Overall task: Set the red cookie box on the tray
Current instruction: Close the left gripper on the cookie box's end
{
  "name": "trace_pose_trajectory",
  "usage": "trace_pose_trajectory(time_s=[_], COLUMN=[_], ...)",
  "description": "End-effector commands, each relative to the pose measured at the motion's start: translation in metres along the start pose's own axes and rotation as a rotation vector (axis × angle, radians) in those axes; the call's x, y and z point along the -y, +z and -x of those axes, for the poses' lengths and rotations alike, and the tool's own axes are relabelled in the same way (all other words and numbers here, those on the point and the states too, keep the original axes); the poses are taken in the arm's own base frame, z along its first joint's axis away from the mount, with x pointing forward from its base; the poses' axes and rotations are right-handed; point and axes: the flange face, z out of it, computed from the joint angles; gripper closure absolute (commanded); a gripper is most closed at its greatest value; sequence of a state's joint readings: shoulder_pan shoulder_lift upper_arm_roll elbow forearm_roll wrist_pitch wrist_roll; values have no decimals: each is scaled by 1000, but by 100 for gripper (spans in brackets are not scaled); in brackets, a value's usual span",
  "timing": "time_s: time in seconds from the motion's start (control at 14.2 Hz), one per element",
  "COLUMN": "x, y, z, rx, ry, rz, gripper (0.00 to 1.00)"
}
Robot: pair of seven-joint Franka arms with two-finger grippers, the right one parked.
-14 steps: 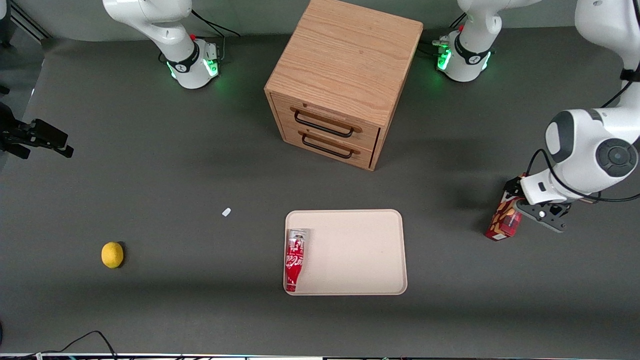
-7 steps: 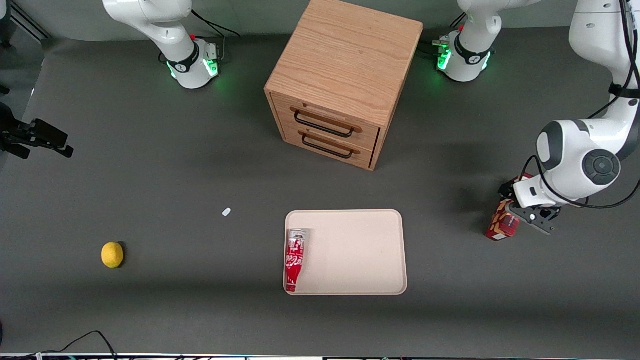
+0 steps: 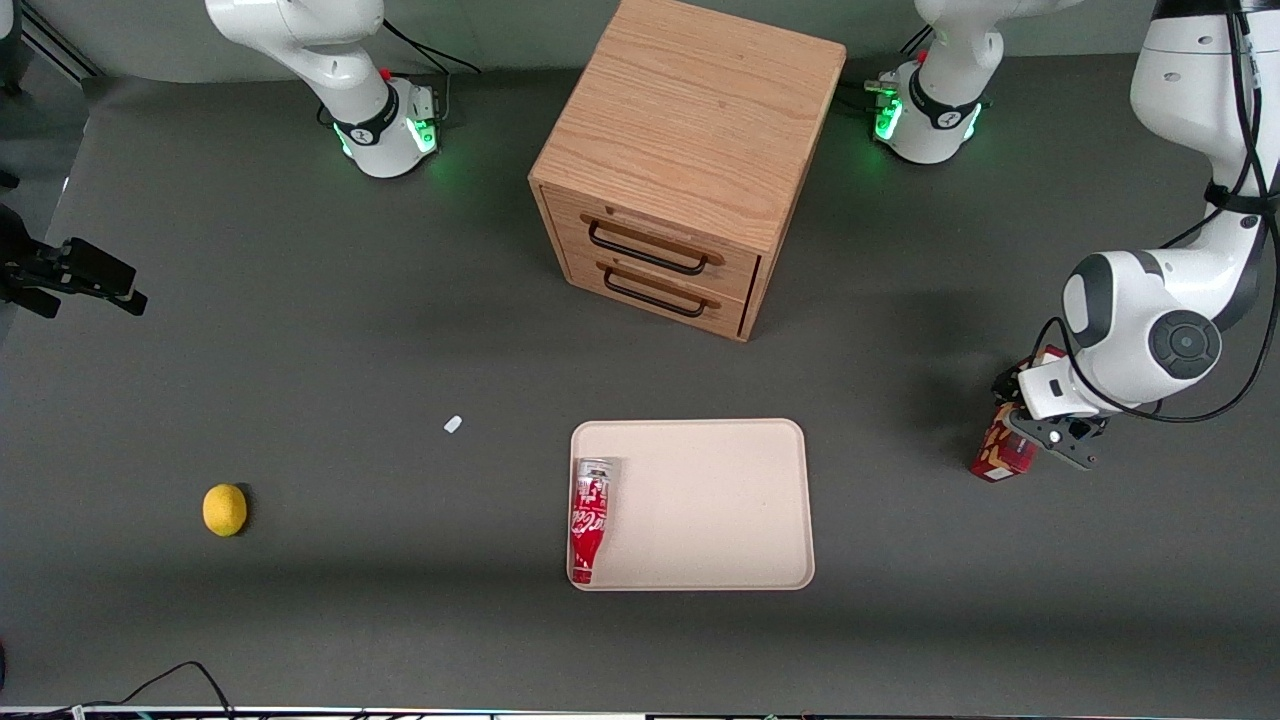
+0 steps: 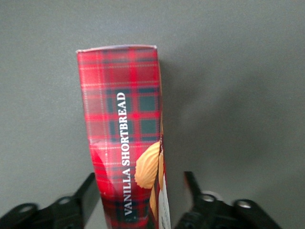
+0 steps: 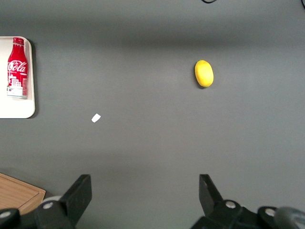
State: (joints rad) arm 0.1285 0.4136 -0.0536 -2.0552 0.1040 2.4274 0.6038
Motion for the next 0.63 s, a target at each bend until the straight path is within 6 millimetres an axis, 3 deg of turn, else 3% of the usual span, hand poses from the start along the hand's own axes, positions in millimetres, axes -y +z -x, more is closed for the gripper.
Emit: trace_pose_trajectory(time_s=[0.0, 0.35, 0.56], x=[1, 2, 10], y=[-5, -9, -33], z=[2, -1, -6], rx=[-5, -8, 5], ry=[6, 1, -4], rz=[-3, -6, -3], gripper=[96, 100, 100])
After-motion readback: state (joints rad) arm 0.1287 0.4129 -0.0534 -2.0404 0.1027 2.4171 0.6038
